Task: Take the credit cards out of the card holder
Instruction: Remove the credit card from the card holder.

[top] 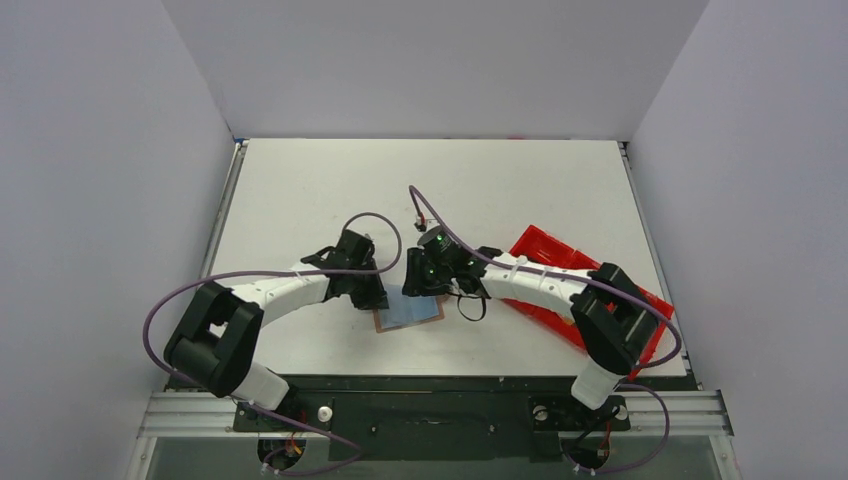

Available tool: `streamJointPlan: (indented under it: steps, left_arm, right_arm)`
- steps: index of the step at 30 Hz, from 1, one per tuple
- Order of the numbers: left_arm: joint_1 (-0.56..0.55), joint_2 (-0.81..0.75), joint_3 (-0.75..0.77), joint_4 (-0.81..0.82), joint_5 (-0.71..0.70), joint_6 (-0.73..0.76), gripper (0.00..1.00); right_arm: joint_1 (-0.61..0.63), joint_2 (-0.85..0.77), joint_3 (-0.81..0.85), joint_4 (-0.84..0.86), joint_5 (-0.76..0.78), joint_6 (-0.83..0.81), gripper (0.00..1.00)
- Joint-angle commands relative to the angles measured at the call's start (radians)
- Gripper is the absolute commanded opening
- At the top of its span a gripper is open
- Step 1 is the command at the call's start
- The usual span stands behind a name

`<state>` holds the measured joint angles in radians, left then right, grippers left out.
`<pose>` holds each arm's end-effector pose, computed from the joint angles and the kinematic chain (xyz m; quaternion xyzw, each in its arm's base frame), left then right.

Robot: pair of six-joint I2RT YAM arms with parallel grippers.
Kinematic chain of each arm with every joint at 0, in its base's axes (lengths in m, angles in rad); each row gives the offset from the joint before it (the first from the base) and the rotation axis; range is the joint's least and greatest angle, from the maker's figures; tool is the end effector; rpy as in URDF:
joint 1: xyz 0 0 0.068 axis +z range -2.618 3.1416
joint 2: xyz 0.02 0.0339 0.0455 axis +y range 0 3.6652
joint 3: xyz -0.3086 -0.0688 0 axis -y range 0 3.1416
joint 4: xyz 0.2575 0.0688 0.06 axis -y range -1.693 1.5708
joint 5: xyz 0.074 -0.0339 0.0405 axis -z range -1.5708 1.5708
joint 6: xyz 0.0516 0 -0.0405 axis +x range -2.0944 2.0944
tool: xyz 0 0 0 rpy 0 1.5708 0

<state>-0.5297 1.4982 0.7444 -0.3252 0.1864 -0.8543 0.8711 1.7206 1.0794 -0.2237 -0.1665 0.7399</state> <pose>0.2414 -0.1524 0.1789 -0.1337 0.9567 -0.2242 0.1290 0.2442 0.3033 0.2177 -0.0900 0.9312 0.3025 0.1824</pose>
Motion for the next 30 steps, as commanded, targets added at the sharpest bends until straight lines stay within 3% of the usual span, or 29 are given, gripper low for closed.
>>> streamJointPlan:
  steps: [1, 7, 14, 30]
  left_arm:
    - [-0.028, -0.007, 0.073, 0.015, -0.002, 0.014, 0.03]
    - [-0.082, 0.018, 0.132, 0.013, -0.004, 0.005, 0.03]
    - [-0.118, 0.112, 0.195, 0.035, -0.002, -0.003, 0.03]
    - [-0.148, 0.270, 0.289, 0.049, 0.014, -0.002, 0.07]
  right_arm:
    - [-0.008, -0.145, 0.025, -0.078, 0.149, -0.011, 0.32]
    - [-0.025, -0.301, -0.043, -0.122, 0.291, 0.005, 0.41]
    - [-0.045, -0.406, -0.102, -0.126, 0.340, 0.018, 0.48]
    - [-0.046, -0.388, -0.154, -0.080, 0.304, 0.017, 0.52]
